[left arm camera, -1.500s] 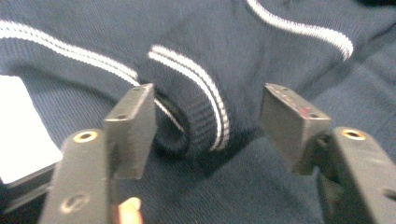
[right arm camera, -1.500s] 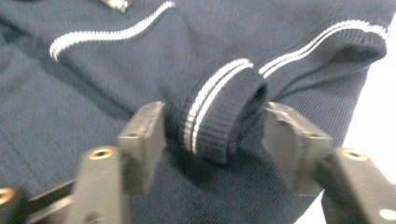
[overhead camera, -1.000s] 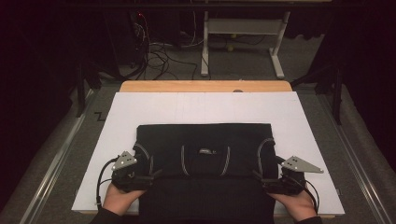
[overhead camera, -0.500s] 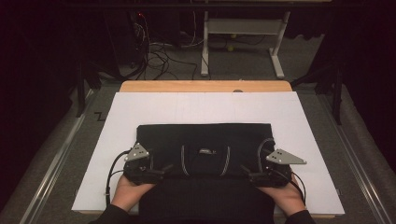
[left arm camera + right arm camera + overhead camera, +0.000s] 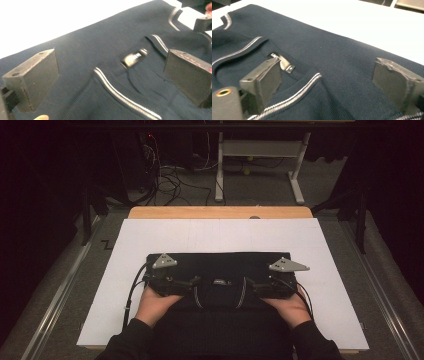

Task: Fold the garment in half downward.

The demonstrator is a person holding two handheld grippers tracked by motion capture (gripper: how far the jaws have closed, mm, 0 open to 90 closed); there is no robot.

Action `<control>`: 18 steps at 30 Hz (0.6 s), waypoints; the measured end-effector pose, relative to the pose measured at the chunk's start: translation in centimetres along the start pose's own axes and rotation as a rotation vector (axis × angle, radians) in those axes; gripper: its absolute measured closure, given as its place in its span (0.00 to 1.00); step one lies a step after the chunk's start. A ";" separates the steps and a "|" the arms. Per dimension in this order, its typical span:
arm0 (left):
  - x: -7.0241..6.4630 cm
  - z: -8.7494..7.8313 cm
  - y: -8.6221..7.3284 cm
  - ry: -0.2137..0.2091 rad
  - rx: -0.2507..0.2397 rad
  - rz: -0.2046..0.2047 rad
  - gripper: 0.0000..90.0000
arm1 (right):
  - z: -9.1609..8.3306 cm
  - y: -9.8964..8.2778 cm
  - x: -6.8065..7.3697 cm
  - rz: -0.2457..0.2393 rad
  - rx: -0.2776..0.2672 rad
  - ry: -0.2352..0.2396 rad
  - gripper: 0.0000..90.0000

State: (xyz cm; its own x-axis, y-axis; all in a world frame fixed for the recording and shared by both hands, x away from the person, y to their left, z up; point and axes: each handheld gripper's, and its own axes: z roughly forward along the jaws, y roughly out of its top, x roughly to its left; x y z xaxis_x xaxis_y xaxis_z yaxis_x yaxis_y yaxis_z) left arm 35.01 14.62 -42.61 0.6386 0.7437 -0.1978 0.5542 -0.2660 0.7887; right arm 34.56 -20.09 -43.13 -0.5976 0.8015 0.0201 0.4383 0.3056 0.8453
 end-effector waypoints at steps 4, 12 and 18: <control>0.7 1.5 0.2 0.039 0.083 -0.006 0.07 | 1.0 0.4 -0.1 0.011 0.042 -0.007 0.18; 1.7 4.3 -0.8 0.027 0.264 -0.012 0.29 | 3.5 -0.5 0.3 0.018 0.167 0.026 0.47; 1.7 4.7 -1.6 0.013 0.249 -0.010 0.42 | 4.2 -1.3 0.6 0.007 0.224 0.025 0.53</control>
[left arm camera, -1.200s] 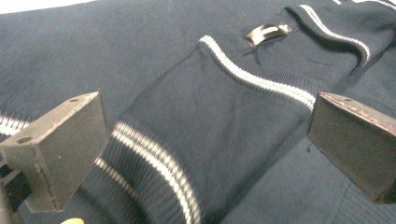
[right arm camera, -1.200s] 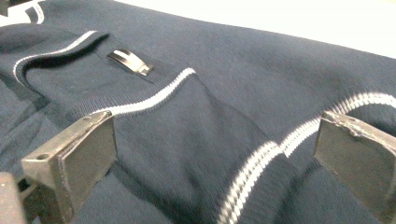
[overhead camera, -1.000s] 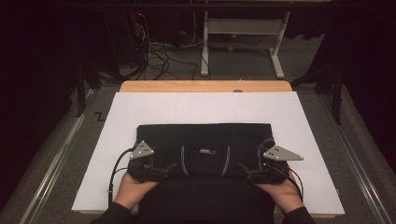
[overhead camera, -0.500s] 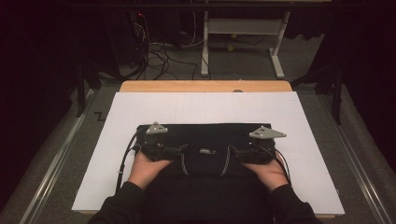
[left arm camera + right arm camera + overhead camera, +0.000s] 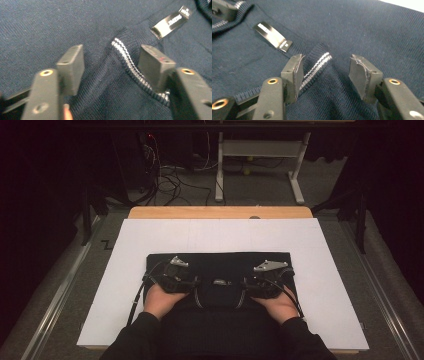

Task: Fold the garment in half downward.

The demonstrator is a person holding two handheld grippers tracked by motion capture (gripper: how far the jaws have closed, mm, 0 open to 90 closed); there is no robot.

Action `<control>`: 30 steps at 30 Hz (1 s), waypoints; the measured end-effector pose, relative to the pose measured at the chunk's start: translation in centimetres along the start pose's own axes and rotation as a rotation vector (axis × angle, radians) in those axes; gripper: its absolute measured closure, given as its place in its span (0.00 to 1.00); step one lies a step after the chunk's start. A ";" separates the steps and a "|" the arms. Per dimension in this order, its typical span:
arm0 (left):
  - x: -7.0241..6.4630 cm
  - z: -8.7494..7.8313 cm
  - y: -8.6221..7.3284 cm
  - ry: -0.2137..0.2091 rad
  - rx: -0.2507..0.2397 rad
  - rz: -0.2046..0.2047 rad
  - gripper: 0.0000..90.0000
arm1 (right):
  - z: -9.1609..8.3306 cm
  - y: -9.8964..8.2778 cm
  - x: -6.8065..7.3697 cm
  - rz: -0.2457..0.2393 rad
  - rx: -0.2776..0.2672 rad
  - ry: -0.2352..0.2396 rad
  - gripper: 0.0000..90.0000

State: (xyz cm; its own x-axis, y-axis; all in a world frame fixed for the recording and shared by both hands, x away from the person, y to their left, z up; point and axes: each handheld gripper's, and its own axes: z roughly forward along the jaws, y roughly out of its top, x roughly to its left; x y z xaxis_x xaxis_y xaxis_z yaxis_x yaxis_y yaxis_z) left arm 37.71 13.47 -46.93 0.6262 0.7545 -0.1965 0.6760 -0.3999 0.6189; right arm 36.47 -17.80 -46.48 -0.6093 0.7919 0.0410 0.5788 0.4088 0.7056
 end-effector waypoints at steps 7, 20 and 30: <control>0.0 0.0 -0.3 -0.015 -0.011 -0.006 0.59 | 0.4 -0.2 0.0 0.007 0.012 0.022 0.63; -0.6 -2.2 -1.0 -0.036 -0.138 -0.037 0.82 | -1.2 -0.8 0.5 -0.018 -0.106 0.031 0.89; -2.6 -5.1 -4.1 -0.065 -0.238 0.028 0.82 | -4.1 -2.5 2.0 -0.084 -0.218 0.059 0.89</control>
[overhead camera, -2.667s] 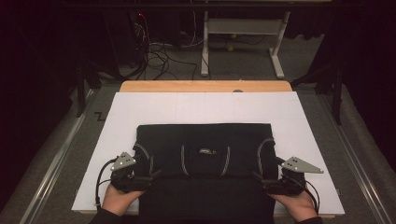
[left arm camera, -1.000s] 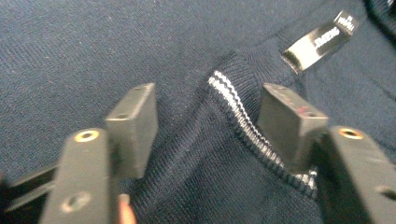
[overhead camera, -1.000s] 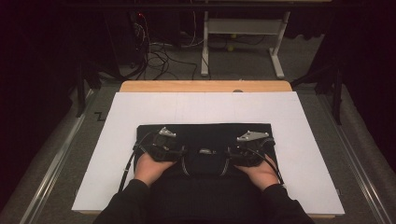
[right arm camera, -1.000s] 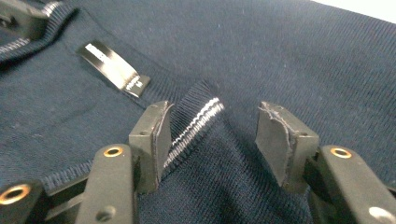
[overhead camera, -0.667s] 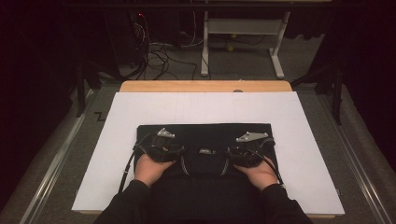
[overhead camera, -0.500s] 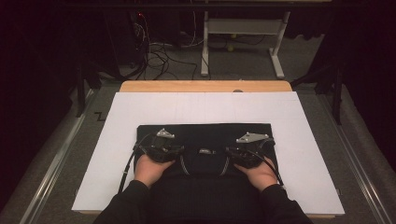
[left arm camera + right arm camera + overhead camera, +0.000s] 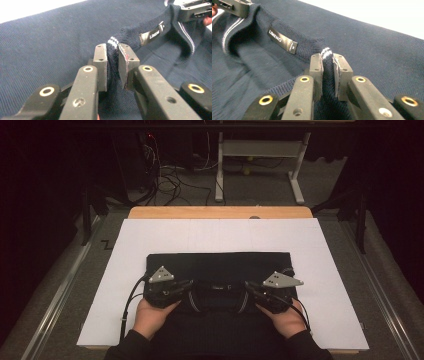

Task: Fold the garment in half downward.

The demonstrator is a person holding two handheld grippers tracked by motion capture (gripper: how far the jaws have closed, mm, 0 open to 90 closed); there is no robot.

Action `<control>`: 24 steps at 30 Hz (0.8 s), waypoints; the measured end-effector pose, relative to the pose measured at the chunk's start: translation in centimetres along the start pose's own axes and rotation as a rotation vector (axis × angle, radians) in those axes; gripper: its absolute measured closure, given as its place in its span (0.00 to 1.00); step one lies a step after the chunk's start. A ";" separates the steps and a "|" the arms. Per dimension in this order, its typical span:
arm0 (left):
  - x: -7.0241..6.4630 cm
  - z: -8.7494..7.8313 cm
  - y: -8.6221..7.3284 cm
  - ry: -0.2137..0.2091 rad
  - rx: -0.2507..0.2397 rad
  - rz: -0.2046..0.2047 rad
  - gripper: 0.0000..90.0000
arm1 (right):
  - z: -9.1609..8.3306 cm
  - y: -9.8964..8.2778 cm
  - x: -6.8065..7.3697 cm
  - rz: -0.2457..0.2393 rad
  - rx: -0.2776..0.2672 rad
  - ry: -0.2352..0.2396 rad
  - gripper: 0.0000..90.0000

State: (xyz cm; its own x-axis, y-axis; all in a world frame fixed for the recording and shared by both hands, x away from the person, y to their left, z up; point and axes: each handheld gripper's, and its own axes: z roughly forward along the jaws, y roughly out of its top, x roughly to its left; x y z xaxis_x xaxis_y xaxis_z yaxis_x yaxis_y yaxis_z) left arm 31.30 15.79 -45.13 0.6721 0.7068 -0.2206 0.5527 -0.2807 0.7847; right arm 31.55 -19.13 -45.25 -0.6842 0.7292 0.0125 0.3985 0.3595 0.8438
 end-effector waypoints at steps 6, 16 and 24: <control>-1.0 -0.9 -1.1 -0.011 -0.005 0.013 0.82 | -1.1 -0.7 1.0 -0.030 -0.008 0.021 0.89; -3.0 -2.4 -2.0 -0.034 -0.015 0.045 0.82 | -3.6 -1.6 2.5 -0.055 -0.046 0.063 0.89; -4.9 -4.0 -3.0 -0.046 -0.036 0.079 0.82 | -5.6 -2.3 3.6 -0.073 -0.070 0.088 0.89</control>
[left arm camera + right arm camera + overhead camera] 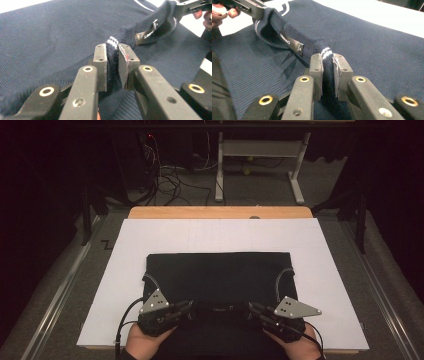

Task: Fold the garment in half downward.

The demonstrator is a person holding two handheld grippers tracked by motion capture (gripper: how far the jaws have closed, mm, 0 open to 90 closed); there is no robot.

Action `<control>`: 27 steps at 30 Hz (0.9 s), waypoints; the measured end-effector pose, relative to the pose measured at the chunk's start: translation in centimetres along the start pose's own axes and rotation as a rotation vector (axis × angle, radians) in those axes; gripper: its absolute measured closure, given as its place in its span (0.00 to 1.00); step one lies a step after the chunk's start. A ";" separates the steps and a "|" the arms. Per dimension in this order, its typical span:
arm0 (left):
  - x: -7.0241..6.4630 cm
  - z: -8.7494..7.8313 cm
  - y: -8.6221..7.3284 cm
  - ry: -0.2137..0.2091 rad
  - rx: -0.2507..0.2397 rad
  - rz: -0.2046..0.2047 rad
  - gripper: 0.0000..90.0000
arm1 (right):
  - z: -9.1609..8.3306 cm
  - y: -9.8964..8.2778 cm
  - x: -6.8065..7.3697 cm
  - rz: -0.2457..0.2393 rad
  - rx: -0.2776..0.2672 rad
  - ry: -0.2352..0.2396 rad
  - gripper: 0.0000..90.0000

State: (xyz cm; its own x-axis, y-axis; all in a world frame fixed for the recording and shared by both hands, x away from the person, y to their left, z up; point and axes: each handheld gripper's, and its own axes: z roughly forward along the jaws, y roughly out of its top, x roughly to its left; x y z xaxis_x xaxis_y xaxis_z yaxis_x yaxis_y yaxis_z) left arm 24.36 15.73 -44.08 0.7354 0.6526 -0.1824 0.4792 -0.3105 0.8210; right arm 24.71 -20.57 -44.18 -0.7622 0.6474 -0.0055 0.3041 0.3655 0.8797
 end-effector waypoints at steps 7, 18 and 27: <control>-1.5 -1.0 -0.9 -0.023 0.008 0.023 0.82 | -1.2 -0.6 0.8 -0.006 -0.006 0.024 0.89; -3.0 -1.7 -2.5 -0.056 0.039 0.040 0.82 | -2.6 -1.9 2.0 -0.015 0.015 0.040 0.89; -3.0 -2.6 -2.7 -0.059 0.006 0.032 0.73 | -3.3 -2.2 2.0 0.016 -0.007 0.050 0.77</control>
State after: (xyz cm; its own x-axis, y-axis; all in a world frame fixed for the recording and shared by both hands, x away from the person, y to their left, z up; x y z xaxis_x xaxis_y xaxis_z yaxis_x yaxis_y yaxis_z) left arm 19.62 16.37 -44.34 0.7773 0.6004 -0.1880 0.4577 -0.3344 0.8238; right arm 20.63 -22.37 -44.58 -0.7848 0.6189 0.0325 0.3129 0.3503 0.8828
